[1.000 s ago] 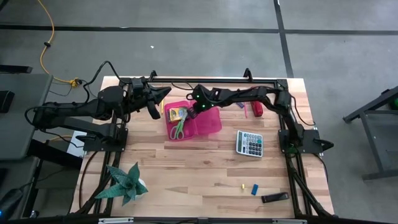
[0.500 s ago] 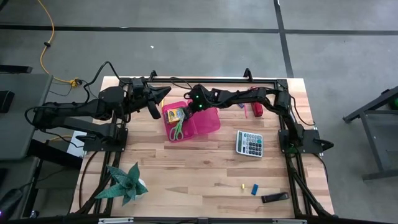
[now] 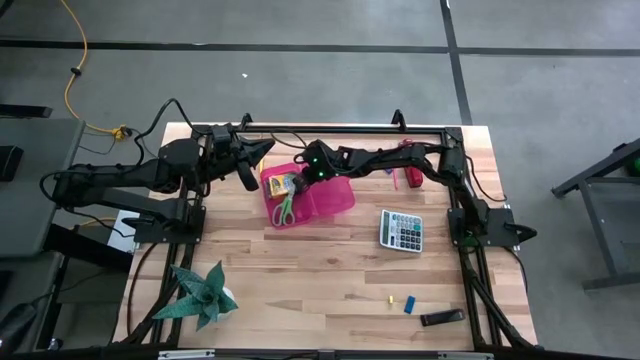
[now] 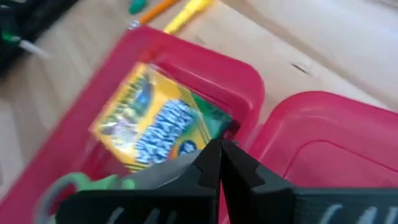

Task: Pack school essentials
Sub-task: Put the green scissors into the pink pencil box

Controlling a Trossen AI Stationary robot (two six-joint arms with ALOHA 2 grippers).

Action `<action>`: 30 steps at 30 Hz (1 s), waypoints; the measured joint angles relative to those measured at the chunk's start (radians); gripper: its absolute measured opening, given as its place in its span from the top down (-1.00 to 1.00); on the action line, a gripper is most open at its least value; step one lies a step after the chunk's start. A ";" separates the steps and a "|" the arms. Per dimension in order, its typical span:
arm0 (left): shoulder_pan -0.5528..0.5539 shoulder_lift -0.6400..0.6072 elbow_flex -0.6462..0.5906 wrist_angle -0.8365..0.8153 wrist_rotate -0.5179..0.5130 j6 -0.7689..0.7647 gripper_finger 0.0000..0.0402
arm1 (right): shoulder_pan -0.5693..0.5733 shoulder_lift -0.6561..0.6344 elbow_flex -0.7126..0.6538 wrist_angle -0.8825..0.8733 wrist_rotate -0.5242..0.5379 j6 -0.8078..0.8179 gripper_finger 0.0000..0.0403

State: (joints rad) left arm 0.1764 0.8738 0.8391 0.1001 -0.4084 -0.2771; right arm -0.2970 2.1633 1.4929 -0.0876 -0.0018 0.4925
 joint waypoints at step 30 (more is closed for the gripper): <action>0.000 0.006 0.000 -0.172 -0.007 -0.090 1.00 | 0.069 -0.006 -0.002 -0.050 0.026 -0.157 1.00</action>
State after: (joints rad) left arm 0.1762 0.8799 0.8391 -0.0721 -0.4156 -0.3676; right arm -0.2276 2.1574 1.4910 -0.1373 0.0241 0.3351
